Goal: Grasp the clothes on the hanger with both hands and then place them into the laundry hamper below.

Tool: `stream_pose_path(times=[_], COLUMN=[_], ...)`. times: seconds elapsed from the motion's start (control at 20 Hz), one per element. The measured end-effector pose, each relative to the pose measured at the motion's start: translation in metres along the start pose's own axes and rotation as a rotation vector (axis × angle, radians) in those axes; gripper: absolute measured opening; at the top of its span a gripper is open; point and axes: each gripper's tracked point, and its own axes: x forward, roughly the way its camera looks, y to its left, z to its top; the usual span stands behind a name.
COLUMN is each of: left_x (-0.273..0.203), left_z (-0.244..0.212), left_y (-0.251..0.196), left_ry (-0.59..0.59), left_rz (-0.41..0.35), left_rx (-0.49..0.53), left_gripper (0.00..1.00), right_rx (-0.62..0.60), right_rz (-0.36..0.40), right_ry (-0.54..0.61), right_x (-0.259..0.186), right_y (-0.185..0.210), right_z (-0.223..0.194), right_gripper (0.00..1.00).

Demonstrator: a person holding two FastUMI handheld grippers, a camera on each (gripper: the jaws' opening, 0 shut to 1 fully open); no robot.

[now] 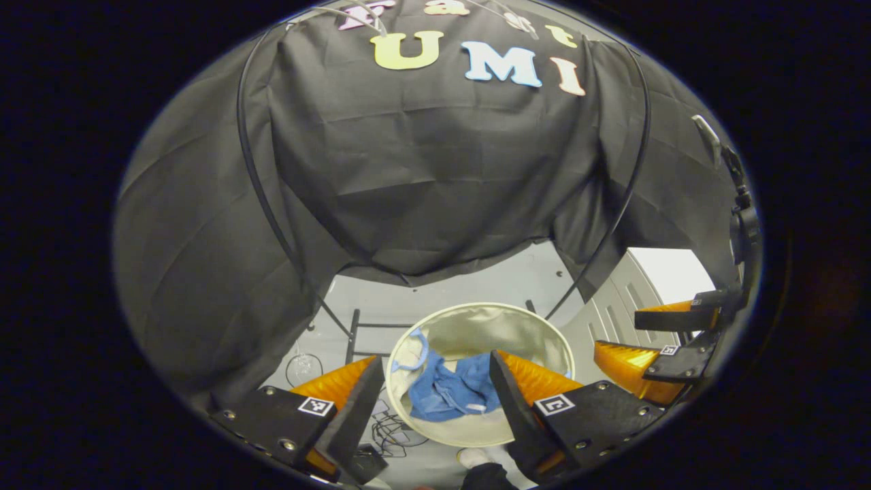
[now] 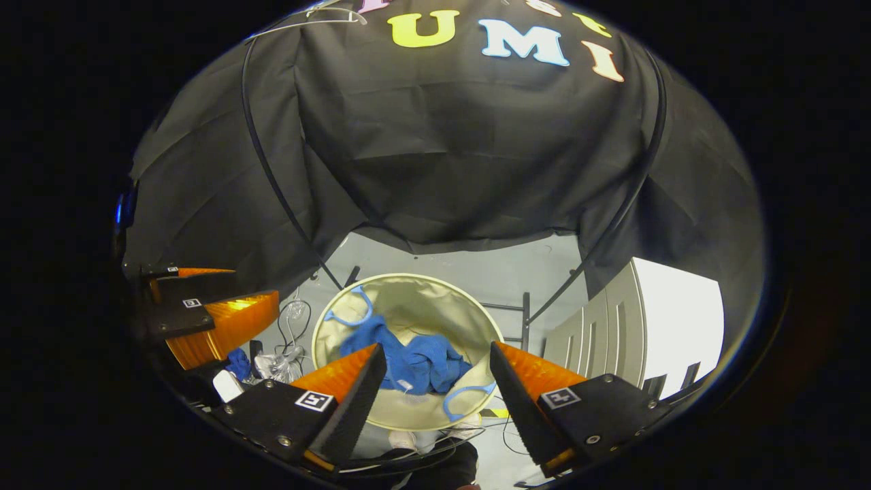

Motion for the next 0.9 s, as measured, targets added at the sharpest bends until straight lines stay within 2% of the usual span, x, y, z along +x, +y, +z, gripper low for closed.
stream_pose_path(times=[0.25,0.45,0.7,0.9], left_x=[-0.024,-0.066,-0.125,-0.186], left_z=[0.039,0.103,0.183,0.227], left_y=[0.001,0.001,0.003,-0.011], left_ry=[-0.077,-0.222,-0.426,-0.563], left_rz=[-0.007,-0.026,-0.005,0.003], left_rx=[-0.005,-0.009,0.012,-0.009], left_gripper=[0.91,0.91,0.9,0.9], right_rx=[0.037,0.041,0.027,0.007], right_rz=[-0.012,-0.052,-0.104,-0.202], right_ry=[-0.088,-0.217,-0.399,-0.564], right_x=[-0.024,-0.062,-0.124,-0.184], right_y=[-0.007,-0.022,-0.044,-0.078], right_z=[0.03,0.069,0.117,0.146], right_gripper=[0.95,0.95,0.95,0.93])
